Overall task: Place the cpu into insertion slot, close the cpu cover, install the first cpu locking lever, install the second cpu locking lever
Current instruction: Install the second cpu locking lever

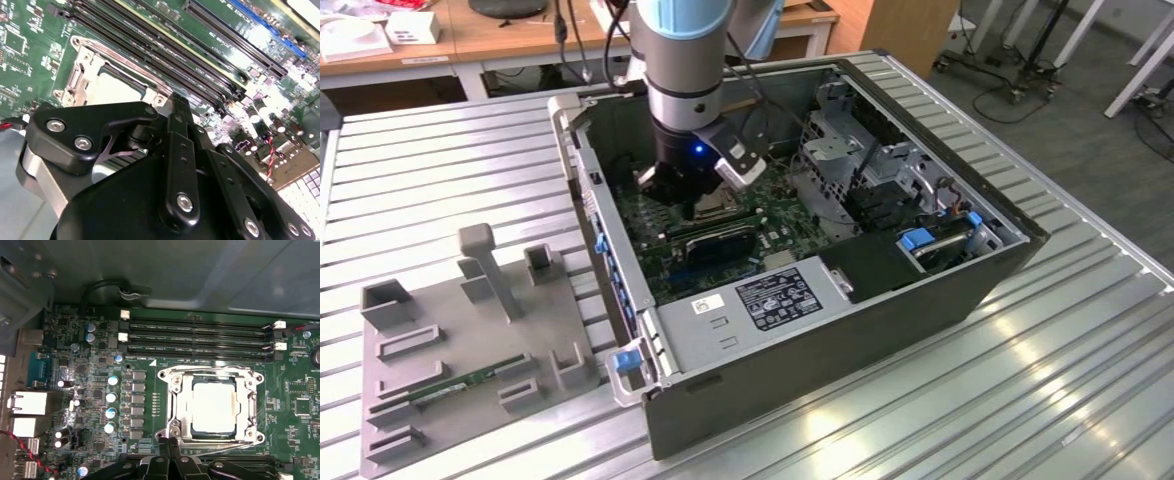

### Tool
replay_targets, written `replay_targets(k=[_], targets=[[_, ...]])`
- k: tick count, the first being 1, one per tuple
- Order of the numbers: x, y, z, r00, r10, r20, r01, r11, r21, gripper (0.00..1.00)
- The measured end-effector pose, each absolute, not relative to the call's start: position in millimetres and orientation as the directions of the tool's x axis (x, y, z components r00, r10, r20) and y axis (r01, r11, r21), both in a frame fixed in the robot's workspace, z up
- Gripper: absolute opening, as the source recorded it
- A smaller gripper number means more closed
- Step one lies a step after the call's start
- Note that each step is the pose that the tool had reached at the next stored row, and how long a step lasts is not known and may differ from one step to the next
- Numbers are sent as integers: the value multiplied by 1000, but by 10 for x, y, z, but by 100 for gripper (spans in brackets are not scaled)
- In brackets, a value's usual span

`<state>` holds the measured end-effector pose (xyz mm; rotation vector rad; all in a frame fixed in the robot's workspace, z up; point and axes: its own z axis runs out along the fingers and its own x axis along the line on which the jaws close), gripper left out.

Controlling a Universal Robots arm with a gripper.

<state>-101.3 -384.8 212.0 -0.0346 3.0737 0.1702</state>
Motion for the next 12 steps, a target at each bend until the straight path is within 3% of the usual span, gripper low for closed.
replay_targets(k=[12], targets=[[-977,-3899,2120,-998,-18,-64,-26,993,118,11]])
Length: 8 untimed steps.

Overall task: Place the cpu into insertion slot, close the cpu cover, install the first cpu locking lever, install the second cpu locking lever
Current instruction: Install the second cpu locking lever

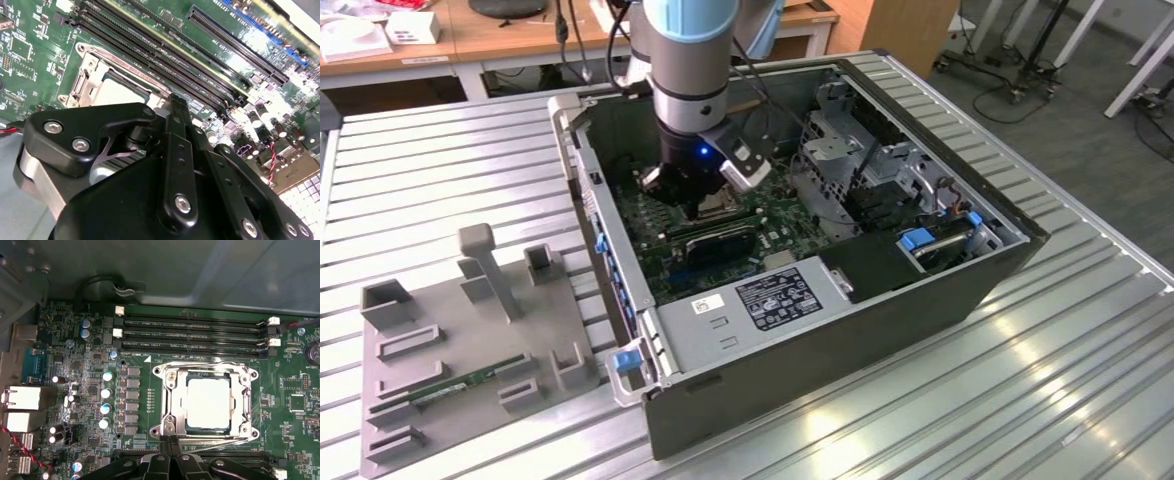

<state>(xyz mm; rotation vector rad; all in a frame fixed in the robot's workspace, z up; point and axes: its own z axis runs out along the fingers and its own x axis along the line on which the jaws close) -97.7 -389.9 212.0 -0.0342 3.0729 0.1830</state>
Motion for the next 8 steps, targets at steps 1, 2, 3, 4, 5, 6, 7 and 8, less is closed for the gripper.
replay_targets(k=[1,2,3,4,5,6,7,8], targets=[[-978,-3906,2120,-998,-18,-64,-26,993,119,11],[-980,-3911,2120,-998,-18,-64,-26,992,120,11],[-984,-3912,2120,-998,-18,-65,-26,992,120,11],[-991,-3913,2120,-998,-18,-66,-26,992,120,11],[-1002,-3913,2120,-998,-18,-67,-26,992,120,11],[-1012,-3912,2119,-998,-18,-68,-26,992,120,11],[-1018,-3912,2116,-997,-18,-69,-26,992,120,11],[-1024,-3912,2109,-997,-18,-70,-27,992,120,11]])
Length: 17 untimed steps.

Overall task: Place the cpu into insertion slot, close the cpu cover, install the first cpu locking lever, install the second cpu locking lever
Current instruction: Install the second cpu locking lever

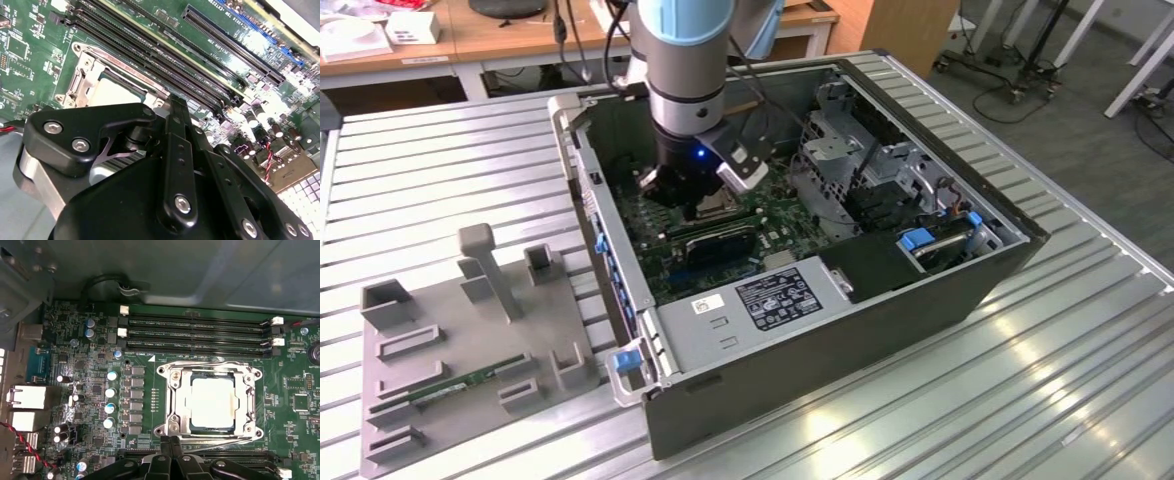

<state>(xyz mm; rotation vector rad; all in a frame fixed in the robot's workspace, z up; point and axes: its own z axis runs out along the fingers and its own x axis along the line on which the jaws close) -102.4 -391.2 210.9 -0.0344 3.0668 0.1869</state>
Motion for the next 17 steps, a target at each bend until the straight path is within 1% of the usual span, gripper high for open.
replay_targets(k=[17], targets=[[-1074,-3913,1966,-997,-18,-78,-28,992,120,11]])
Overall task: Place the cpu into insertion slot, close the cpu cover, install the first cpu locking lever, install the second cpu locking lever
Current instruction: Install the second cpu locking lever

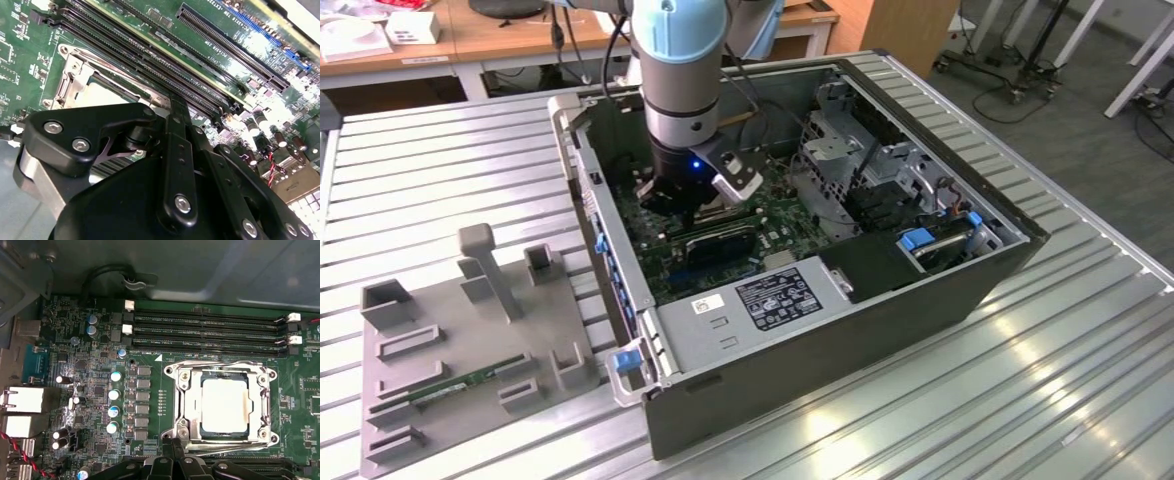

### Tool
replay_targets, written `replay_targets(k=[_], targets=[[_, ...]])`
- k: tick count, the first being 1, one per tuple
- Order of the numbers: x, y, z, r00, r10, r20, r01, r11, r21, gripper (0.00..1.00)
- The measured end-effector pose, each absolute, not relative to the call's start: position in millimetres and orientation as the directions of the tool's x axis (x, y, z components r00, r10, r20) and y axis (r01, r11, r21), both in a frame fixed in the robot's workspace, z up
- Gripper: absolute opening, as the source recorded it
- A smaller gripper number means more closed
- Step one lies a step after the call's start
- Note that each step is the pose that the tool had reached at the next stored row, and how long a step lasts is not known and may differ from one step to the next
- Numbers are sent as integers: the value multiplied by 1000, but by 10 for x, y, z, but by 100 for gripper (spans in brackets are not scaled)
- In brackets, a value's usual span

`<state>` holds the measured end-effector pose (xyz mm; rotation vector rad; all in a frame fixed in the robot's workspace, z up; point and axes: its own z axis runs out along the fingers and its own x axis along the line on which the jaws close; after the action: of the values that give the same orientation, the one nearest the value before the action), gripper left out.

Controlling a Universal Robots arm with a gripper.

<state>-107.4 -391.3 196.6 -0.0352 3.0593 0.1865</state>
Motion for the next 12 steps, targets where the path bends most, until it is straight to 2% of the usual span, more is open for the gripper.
replay_targets(k=[12], targets=[[-1075,-3900,1961,-997,-18,-78,-27,992,123,11]])
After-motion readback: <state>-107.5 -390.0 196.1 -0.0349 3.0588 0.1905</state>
